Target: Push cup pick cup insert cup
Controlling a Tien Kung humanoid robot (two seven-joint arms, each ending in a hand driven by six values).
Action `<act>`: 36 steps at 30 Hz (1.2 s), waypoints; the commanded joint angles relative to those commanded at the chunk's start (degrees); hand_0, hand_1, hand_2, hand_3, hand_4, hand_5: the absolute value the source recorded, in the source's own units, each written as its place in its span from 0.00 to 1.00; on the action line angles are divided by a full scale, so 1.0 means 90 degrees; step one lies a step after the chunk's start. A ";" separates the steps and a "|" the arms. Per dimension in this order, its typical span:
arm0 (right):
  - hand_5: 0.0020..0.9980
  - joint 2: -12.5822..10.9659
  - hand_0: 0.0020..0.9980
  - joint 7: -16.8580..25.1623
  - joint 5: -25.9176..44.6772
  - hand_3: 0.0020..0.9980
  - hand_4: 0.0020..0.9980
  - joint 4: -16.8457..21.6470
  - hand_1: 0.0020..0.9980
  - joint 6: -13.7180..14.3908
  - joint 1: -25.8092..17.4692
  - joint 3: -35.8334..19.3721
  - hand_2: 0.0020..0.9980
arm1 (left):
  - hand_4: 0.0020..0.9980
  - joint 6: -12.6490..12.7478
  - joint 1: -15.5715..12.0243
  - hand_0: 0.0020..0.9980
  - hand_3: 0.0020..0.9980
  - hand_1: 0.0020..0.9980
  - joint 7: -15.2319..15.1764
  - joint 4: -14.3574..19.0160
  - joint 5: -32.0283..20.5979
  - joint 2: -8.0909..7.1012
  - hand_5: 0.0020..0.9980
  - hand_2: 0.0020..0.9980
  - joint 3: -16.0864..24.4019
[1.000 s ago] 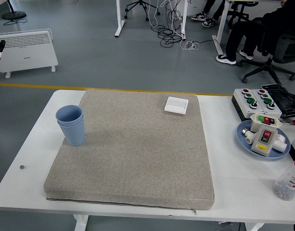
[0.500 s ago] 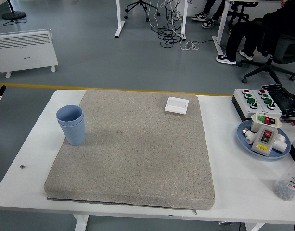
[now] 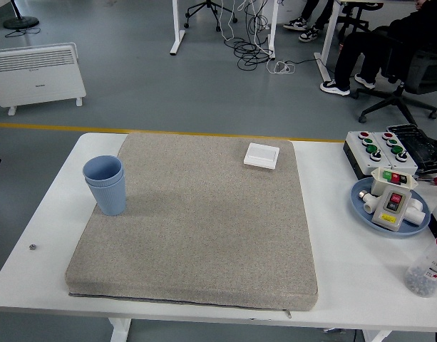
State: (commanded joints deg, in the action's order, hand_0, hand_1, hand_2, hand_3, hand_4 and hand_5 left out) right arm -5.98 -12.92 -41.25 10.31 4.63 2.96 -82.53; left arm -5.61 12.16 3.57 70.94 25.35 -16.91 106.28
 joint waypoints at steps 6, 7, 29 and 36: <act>0.61 0.0004 0.76 -0.0015 -0.0031 0.61 0.19 0.0000 0.65 0.0004 0.0017 -0.0008 0.67 | 0.72 0.0015 0.0020 0.73 0.67 0.75 -0.0086 -0.0074 -0.0005 -0.0013 1.00 0.75 -0.0037; 0.61 0.0006 0.76 -0.0016 -0.0028 0.61 0.19 0.0000 0.65 0.0006 0.0019 -0.0007 0.67 | 0.72 0.0016 0.0022 0.73 0.67 0.75 -0.0093 -0.0086 -0.0008 -0.0015 1.00 0.75 -0.0046; 0.61 -0.0002 0.76 -0.0048 -0.0090 0.61 0.19 0.0000 0.65 0.0016 0.0060 -0.0029 0.67 | 0.75 -0.0266 0.0093 0.90 0.71 0.84 -0.0197 -0.0379 -0.0096 -0.0024 1.00 0.87 -0.0344; 0.61 -0.0002 0.76 -0.0052 -0.0085 0.61 0.19 0.0000 0.65 0.0014 0.0054 -0.0024 0.67 | 0.77 -0.0277 0.0063 0.96 0.78 0.88 -0.0278 -0.0534 -0.0100 0.0045 1.00 0.91 -0.0433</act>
State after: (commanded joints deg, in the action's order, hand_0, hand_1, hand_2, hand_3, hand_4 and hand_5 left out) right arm -6.00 -13.39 -42.02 10.31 4.75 3.44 -82.75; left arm -8.11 12.72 1.07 66.13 24.45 -16.51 102.38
